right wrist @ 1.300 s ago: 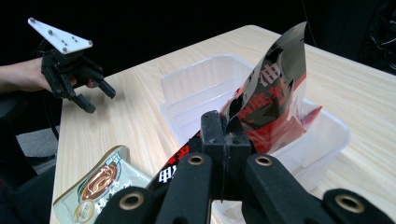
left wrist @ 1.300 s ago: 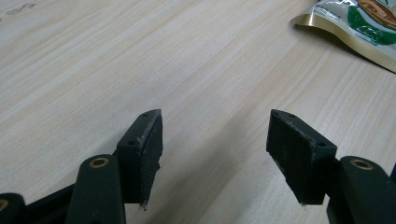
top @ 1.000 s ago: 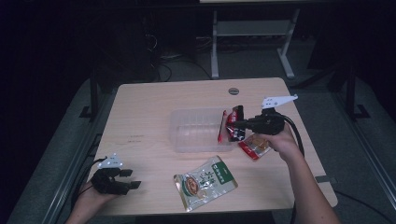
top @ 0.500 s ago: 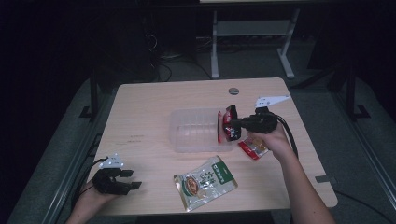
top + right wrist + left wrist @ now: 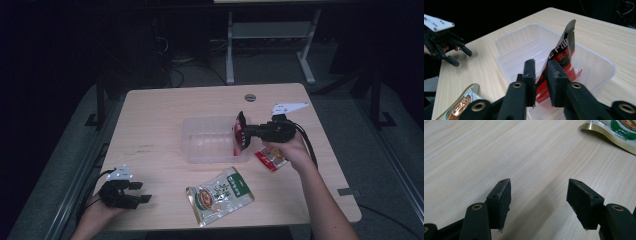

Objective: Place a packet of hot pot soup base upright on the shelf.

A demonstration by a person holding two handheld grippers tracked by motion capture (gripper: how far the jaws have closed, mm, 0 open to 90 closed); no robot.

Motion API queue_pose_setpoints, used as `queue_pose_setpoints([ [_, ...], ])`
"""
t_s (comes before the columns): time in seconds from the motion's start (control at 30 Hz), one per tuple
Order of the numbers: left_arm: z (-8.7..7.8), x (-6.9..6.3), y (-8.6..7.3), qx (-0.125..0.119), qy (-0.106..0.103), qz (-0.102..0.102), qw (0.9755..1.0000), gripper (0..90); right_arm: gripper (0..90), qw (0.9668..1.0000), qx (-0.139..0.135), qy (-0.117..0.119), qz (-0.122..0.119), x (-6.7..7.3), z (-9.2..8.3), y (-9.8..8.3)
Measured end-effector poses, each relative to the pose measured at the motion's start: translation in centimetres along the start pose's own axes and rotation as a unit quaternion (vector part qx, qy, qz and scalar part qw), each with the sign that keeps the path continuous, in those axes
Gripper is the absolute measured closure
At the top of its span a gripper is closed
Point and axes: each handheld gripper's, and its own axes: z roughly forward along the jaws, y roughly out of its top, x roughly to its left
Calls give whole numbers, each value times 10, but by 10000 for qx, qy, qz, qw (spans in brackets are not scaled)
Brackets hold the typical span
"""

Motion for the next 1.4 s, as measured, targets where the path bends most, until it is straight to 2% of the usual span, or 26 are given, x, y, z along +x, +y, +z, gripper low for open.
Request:
queue_pose_setpoints([
  [0.17,0,0,0,-14,0,-9,10000,358,663,9999,-126,14,97,-1,-7,1],
  [0.27,-1,0,0,-24,1,-24,10000,358,564,9996,-196,-23,179,1,-14,2],
  [0.3,-1,0,0,-24,1,-24,10000,358,564,9996,-196,-23,179,1,-14,2],
  [0.33,-1,0,0,-21,7,-19,10000,358,519,9997,-181,-93,136,4,-21,4],
  [0.5,-1,0,0,-31,9,-29,10000,358,432,9996,-186,-212,21,13,-31,7],
  [0.63,-2,-1,0,-50,9,1,10000,358,396,9994,-69,-321,-135,19,-36,7],
  [0.73,-3,-1,0,-52,10,-7,10000,358,375,9980,69,-568,-261,23,-43,1],
  [0.83,-3,-1,-1,-65,8,-38,10000,359,375,9978,124,-613,-232,22,-47,-4],
  [0.9,-2,-1,-1,-77,28,-64,9999,358,376,9970,177,-743,-148,18,-52,-11],
  [1.03,-1,-1,1,-45,27,-10,10000,354,439,9961,125,-875,19,9,-59,-22],
  [1.1,-1,-2,1,-63,26,-1,10000,354,522,9950,126,-982,93,3,-62,-26],
  [1.13,-1,-2,1,-36,19,42,10000,353,610,9939,168,-1080,138,-3,-63,-31],
  [1.2,-1,-2,0,-36,15,39,10000,353,690,9932,228,-1127,173,-8,-63,-35],
  [1.23,-1,-2,0,-36,15,39,10000,353,690,9932,228,-1127,173,-8,-63,-35],
  [1.33,-1,-1,0,-36,12,19,10000,353,873,9895,277,-1388,284,-22,-61,-44],
  [1.4,-1,-1,0,-32,10,46,10000,353,881,9887,301,-1432,315,-24,-61,-46],
])
